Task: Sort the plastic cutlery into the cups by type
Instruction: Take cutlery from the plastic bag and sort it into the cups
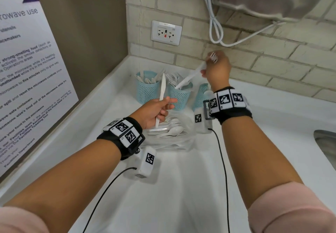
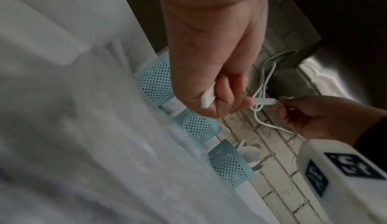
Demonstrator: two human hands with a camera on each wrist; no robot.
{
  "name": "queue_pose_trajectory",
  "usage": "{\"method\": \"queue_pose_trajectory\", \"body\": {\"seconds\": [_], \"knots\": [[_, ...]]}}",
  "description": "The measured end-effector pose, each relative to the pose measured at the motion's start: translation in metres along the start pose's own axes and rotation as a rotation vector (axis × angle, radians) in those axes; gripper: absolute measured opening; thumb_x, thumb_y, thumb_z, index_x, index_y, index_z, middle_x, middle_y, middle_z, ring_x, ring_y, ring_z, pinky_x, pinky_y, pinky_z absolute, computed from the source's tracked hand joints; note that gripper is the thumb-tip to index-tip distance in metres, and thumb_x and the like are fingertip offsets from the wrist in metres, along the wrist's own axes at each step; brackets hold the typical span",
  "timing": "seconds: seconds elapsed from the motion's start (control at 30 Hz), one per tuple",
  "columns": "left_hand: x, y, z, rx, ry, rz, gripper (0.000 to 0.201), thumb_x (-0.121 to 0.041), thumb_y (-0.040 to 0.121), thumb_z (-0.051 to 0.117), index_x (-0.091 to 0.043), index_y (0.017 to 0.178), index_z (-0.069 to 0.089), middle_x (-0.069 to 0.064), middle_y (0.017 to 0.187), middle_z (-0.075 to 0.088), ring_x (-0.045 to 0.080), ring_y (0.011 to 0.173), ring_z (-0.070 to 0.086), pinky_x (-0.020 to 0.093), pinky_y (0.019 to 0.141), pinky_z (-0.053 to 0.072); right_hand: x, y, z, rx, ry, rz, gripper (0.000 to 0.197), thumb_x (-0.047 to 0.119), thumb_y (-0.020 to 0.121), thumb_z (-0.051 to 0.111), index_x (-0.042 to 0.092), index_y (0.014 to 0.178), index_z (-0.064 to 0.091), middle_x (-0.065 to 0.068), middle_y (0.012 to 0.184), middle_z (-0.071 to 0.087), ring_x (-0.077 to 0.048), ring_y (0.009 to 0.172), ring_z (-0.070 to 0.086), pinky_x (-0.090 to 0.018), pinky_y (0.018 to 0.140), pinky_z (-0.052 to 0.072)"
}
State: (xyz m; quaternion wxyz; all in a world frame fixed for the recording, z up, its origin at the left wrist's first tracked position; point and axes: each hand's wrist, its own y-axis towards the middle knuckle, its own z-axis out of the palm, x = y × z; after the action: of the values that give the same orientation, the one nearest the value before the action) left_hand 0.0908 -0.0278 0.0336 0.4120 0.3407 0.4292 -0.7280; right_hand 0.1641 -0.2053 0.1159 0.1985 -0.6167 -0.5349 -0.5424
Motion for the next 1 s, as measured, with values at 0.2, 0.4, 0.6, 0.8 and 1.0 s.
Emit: {"method": "queue_pose_trajectory", "body": {"seconds": [0.2,0.4,0.6,0.8,1.0], "knots": [[0.001,0.004,0.001,-0.014,0.013,-0.012,0.033,-0.03,0.098,0.045,-0.01,0.122,0.055,-0.005,0.065,0.053,0.0,0.04,0.032,0.011,0.034,0.024,-0.019,0.01,0.012,-0.067,-0.193,-0.136,0.021,0.013,0.096,0.043,0.009,0.102,0.062,-0.004,0.085,0.062,-0.029,0.081,0.065,-0.045,0.077,0.055],[0.002,0.004,-0.006,0.037,-0.062,-0.059,0.046,-0.053,0.096,0.033,-0.017,0.112,0.056,-0.003,0.062,0.056,0.002,0.04,0.033,0.013,0.035,0.025,-0.053,-0.01,0.036,0.307,-0.639,-0.094,0.03,0.009,0.094,0.033,0.01,0.116,0.054,-0.014,0.112,0.064,-0.034,0.105,0.056,-0.032,0.086,0.037],[0.003,0.004,-0.012,0.039,-0.022,-0.036,0.032,-0.031,0.1,0.037,-0.017,0.119,0.058,-0.005,0.065,0.052,0.003,0.047,0.035,0.013,0.04,0.026,-0.044,-0.018,0.05,0.437,-0.832,-0.055,0.043,0.029,0.098,0.033,0.021,0.14,0.037,-0.016,0.14,0.039,-0.038,0.13,0.028,-0.048,0.106,0.025],[0.003,0.006,-0.012,0.009,-0.061,0.072,0.023,-0.024,0.101,0.04,-0.015,0.112,0.058,-0.005,0.068,0.044,0.002,0.048,0.038,0.014,0.041,0.029,-0.007,-0.025,0.045,0.42,-0.181,-0.152,0.029,0.029,0.095,0.05,0.015,0.117,0.061,-0.006,0.102,0.062,-0.017,0.085,0.06,-0.022,0.077,0.048],[0.002,0.002,-0.006,-0.051,-0.033,0.16,0.015,-0.018,0.098,0.046,-0.018,0.099,0.061,-0.003,0.075,0.052,0.006,0.058,0.044,0.015,0.047,0.036,-0.006,-0.034,0.049,0.673,-0.123,-0.063,0.027,0.024,0.091,0.061,0.008,0.112,0.06,0.0,0.067,0.06,0.001,0.041,0.056,-0.013,0.042,0.045]]}}
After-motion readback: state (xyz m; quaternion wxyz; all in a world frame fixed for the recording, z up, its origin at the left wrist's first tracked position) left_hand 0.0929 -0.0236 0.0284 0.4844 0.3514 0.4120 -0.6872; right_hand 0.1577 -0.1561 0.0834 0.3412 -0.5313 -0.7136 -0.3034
